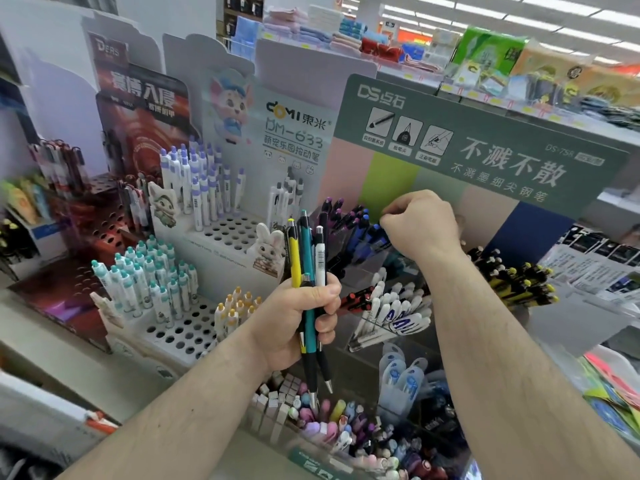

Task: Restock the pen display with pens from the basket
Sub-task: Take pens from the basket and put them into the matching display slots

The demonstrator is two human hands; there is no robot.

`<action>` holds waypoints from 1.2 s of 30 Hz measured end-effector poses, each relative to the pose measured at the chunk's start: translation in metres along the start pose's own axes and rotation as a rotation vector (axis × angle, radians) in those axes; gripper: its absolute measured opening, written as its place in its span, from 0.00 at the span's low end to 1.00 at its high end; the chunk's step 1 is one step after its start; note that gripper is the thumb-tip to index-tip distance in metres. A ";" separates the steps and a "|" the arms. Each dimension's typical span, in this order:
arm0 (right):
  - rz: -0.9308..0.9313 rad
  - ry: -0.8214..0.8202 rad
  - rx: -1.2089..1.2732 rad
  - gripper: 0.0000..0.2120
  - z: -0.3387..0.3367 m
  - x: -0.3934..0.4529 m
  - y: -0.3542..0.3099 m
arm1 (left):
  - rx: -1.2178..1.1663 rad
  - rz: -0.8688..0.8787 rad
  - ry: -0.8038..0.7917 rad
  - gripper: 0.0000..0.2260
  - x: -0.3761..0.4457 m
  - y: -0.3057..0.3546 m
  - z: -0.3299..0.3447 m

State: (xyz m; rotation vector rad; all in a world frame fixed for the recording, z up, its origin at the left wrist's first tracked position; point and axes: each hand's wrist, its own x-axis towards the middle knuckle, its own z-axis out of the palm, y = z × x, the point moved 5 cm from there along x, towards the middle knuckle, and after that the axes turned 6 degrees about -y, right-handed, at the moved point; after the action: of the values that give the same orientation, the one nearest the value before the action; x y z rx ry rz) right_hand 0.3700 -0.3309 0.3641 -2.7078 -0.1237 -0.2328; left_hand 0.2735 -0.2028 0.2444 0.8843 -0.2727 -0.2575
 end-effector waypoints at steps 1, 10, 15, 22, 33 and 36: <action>-0.003 -0.004 -0.011 0.08 -0.001 -0.001 0.000 | 0.012 -0.002 -0.007 0.03 -0.002 0.000 0.001; 0.117 0.054 0.988 0.08 0.064 -0.125 0.007 | -0.007 0.172 0.181 0.05 -0.008 0.018 -0.008; 0.364 -0.335 1.055 0.13 0.126 -0.151 0.012 | 0.081 0.198 0.270 0.11 -0.009 0.021 -0.007; 0.799 -0.573 1.721 0.23 0.145 -0.159 0.001 | 0.302 0.249 0.325 0.07 -0.016 0.011 -0.003; 0.803 -0.465 1.751 0.14 0.145 -0.163 -0.002 | 0.345 0.342 0.180 0.13 -0.022 0.002 0.005; 0.779 -0.444 1.768 0.12 0.146 -0.163 -0.002 | 0.383 0.345 0.151 0.15 -0.024 0.000 0.008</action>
State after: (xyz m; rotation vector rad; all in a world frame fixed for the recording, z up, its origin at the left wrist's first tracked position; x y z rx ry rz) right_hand 0.2304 -0.2766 0.2041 -0.8557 0.4072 0.5001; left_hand 0.2483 -0.2004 0.2460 1.2091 -0.3345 0.1892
